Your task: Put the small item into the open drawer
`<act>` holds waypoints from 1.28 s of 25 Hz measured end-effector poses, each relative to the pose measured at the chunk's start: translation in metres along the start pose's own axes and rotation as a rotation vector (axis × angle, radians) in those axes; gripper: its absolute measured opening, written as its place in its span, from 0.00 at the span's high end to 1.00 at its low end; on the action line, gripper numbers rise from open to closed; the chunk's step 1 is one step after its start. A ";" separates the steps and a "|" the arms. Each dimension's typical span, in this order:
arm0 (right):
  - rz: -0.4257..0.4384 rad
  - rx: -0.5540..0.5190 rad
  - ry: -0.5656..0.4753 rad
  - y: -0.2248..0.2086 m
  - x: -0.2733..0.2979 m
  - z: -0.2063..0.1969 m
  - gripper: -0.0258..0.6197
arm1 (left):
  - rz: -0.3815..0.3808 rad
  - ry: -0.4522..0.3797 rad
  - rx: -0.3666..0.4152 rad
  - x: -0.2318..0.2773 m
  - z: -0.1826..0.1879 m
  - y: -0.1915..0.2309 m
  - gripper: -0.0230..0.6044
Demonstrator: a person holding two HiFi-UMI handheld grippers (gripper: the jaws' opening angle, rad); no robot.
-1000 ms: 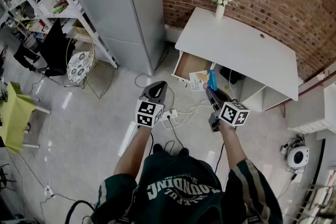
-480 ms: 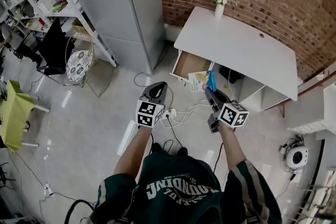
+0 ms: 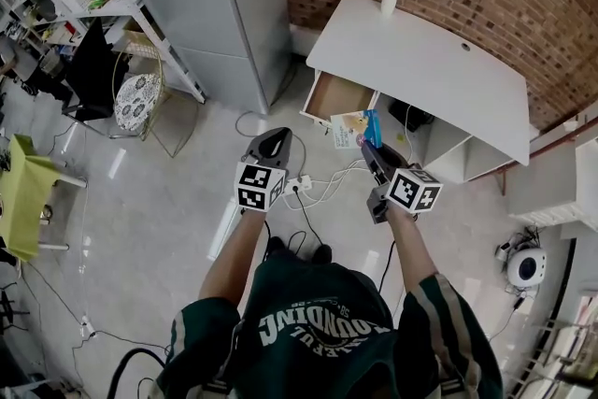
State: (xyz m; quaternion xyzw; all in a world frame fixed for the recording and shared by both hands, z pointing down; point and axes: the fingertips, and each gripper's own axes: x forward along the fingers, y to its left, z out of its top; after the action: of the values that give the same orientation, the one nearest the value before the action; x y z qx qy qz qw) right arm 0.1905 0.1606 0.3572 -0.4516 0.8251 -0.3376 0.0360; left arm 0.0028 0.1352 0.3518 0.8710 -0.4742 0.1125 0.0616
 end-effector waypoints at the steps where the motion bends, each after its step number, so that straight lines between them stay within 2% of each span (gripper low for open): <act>1: -0.001 0.000 0.000 0.000 -0.002 0.000 0.79 | 0.004 0.000 0.002 0.000 0.001 -0.001 0.93; 10: 0.018 0.024 0.010 -0.003 -0.024 -0.015 0.79 | 0.004 0.009 -0.003 -0.004 -0.011 -0.028 0.93; 21: 0.017 0.032 -0.009 -0.003 -0.031 -0.010 0.79 | -0.029 -0.005 0.001 0.010 -0.004 -0.035 0.93; 32: 0.020 0.044 0.017 -0.007 0.023 -0.004 0.79 | -0.010 0.013 -0.028 0.028 -0.013 0.011 0.93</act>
State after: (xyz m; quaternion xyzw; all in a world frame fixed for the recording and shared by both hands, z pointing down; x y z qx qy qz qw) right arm 0.1802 0.1429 0.3699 -0.4393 0.8222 -0.3594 0.0424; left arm 0.0065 0.1096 0.3718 0.8716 -0.4712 0.1112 0.0776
